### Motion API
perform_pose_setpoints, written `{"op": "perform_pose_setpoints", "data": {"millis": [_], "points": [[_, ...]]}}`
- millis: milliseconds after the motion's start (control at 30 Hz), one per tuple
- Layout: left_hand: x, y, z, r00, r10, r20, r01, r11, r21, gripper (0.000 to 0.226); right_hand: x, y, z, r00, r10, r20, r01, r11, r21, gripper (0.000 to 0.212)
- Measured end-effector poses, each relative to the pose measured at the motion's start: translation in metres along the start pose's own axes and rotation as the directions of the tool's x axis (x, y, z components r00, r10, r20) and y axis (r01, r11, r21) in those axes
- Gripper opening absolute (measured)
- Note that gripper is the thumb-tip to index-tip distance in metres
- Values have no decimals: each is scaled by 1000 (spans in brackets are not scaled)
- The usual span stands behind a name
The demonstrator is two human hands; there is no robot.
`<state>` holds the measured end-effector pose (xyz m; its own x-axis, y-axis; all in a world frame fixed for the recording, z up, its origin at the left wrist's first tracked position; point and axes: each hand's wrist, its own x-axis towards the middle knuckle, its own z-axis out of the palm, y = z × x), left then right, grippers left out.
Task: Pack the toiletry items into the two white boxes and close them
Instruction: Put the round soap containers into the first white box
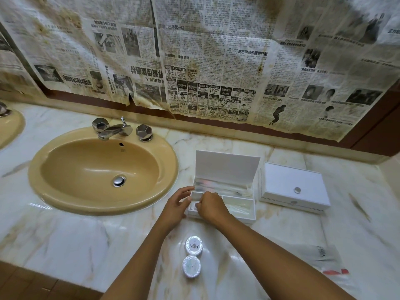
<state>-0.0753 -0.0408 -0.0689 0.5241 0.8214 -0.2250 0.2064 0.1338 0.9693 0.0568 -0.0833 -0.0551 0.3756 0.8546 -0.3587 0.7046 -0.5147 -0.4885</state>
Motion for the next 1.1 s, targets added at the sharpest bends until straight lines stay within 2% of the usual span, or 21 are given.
{"op": "perform_pose_setpoints", "data": {"millis": [300, 467, 533, 633, 800, 1100], "points": [[1, -2, 2, 1000, -19, 12, 19, 1000, -12, 28, -15, -4, -13, 995, -91, 51, 93, 995, -42, 31], [2, -4, 0, 1000, -25, 18, 26, 1000, -2, 28, -34, -8, -24, 959, -258, -114, 255, 966, -39, 24], [4, -6, -1, 1000, -24, 17, 24, 1000, 8, 28, -43, -10, -29, 936, -328, -126, 330, 944, 0, 24], [5, -8, -1, 1000, -23, 19, 23, 1000, -7, 28, -52, -9, -31, 925, -381, 14, 381, 924, -20, 23], [4, -7, -1, 1000, -2, 9, 1, 999, 38, 27, -60, 0, -27, 881, -376, 288, 421, 900, -111, 30], [1, -2, 0, 1000, -14, 10, 14, 999, 40, 28, -66, 3, -19, 815, -380, 438, 498, 845, -193, 53]]}}
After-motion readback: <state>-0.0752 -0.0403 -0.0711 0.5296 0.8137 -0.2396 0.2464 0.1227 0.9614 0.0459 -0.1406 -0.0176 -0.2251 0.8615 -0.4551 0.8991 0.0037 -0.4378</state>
